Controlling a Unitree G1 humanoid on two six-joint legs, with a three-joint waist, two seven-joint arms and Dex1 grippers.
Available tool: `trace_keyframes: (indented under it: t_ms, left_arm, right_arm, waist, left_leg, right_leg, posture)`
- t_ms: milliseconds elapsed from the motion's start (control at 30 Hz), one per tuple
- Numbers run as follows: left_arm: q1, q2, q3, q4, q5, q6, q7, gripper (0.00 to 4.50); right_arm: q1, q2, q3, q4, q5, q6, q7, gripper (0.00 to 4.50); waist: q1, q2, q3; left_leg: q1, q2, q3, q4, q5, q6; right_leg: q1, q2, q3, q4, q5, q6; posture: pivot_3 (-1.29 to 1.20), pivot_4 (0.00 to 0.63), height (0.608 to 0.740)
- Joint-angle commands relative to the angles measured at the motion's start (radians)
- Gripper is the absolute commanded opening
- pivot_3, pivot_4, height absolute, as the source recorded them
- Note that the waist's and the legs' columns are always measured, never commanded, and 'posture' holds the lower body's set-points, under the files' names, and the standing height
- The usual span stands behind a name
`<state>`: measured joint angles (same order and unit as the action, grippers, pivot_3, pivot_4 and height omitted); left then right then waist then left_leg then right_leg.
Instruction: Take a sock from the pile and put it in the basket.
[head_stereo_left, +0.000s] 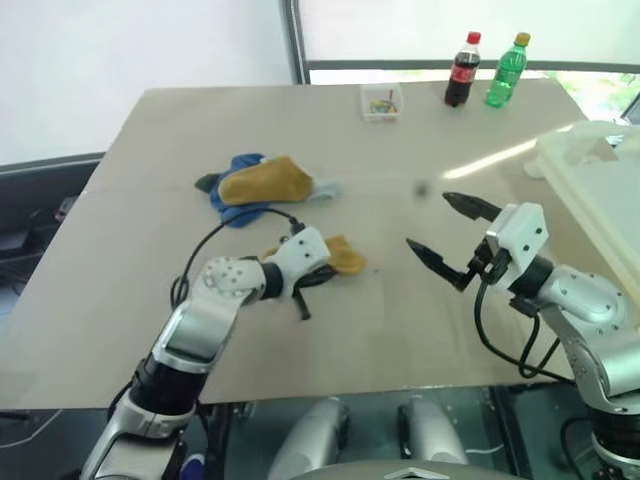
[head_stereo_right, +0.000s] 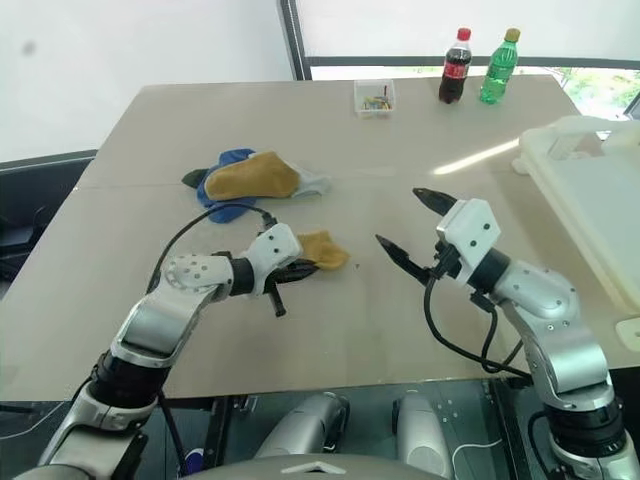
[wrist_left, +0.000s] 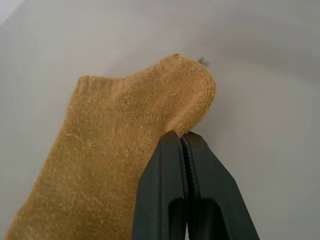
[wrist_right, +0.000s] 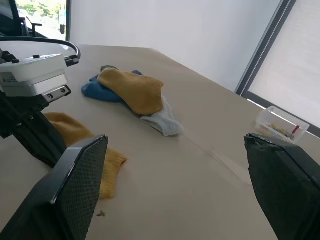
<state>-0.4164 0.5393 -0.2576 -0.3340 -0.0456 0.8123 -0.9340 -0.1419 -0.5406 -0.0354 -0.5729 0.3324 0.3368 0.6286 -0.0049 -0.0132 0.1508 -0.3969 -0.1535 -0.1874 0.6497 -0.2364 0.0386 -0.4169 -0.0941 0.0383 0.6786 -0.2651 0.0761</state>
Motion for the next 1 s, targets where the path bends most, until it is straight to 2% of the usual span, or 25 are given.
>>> trace_keyframes:
  t_ms: [33,200,267,367,500,633,733,833,1000]
  left_arm:
    - [-0.062,-0.022,-0.051,-0.005,-0.063,0.103,-0.022,0.02]
    - [-0.111,-0.038,-0.049,0.001,-0.205,0.192,-0.085,0.02]
    - [-0.130,-0.059,-0.007,0.016,-0.284,0.251,-0.099,0.02]
    - [-0.148,-0.090,0.047,0.037,-0.331,0.305,-0.044,0.92]
    - [-0.112,-0.044,0.105,-0.022,-0.354,0.277,-0.002,2.71]
    - [0.003,0.044,0.235,-0.084,-0.453,0.229,-0.068,2.71]
    - [0.063,0.088,0.300,-0.075,-0.486,0.218,-0.055,2.71]
    - [0.135,0.071,0.322,-0.037,-0.450,0.125,0.010,2.71]
    - [0.250,0.053,0.316,-0.033,-0.399,-0.008,0.083,2.71]
  right_arm:
    - [0.028,-0.022,-0.054,-0.063,0.021,-0.003,-0.004,4.50]
    - [0.068,-0.059,-0.086,-0.093,0.041,0.021,0.002,4.50]
    - [0.075,-0.072,-0.093,-0.098,0.055,0.040,0.004,4.50]
    - [0.086,-0.084,-0.088,-0.104,0.077,0.066,0.011,4.50]
    - [0.111,-0.096,-0.056,-0.114,0.125,0.148,0.020,4.50]
    - [0.105,-0.118,0.002,-0.097,0.112,0.201,0.036,4.50]
    - [0.077,-0.112,0.077,-0.035,0.071,0.193,0.043,4.50]
    - [0.035,-0.065,0.166,0.067,0.015,0.146,0.050,4.50]
    - [-0.001,-0.027,0.245,0.197,-0.070,0.113,0.045,4.50]
  waist:
    - [0.000,0.000,0.000]
    - [-0.008,0.000,0.000]
    - [-0.007,0.000,0.000]
    - [-0.005,0.000,0.000]
    - [-0.008,0.000,0.000]
    - [-0.010,0.000,0.000]
    - [-0.003,0.000,0.000]
    - [0.004,0.000,0.000]
    - [0.017,0.000,0.000]
  left_leg:
    - [0.000,0.000,0.000,0.000,0.000,0.000]
    - [0.000,0.001,0.000,0.000,0.000,0.000]
    - [0.001,0.001,0.000,0.000,0.000,0.000]
    - [0.000,0.001,0.000,0.000,0.000,0.000]
    - [0.001,0.001,0.000,0.000,0.000,0.000]
    - [0.001,0.001,0.001,0.000,0.000,0.000]
    - [0.001,0.001,0.001,0.000,0.000,0.000]
    - [0.003,0.001,0.001,0.000,0.000,0.000]
    - [0.003,0.001,0.001,0.000,0.000,0.000]
  right_leg:
    - [0.000,0.000,0.000,0.000,0.000,0.000]
    - [0.000,0.000,0.001,0.000,0.000,0.000]
    - [0.000,0.001,0.001,0.000,0.000,0.000]
    - [0.000,0.000,0.001,0.000,0.000,0.000]
    - [0.000,0.000,0.002,0.000,0.000,0.000]
    - [0.000,0.000,0.002,0.000,0.000,0.000]
    - [0.000,0.001,0.002,0.000,0.000,0.000]
    - [0.003,0.000,0.002,-0.001,0.000,0.000]
    - [0.002,-0.001,0.002,-0.002,0.000,0.000]
  posture:
    - [0.00,0.150,0.740]
    - [0.00,0.150,0.740]
    - [0.00,0.150,0.740]
    - [0.00,0.150,0.740]
    - [0.00,0.150,0.740]
    - [0.00,0.150,0.740]
    - [0.00,0.150,0.740]
    - [0.00,0.150,0.740]
    - [0.00,0.150,0.740]
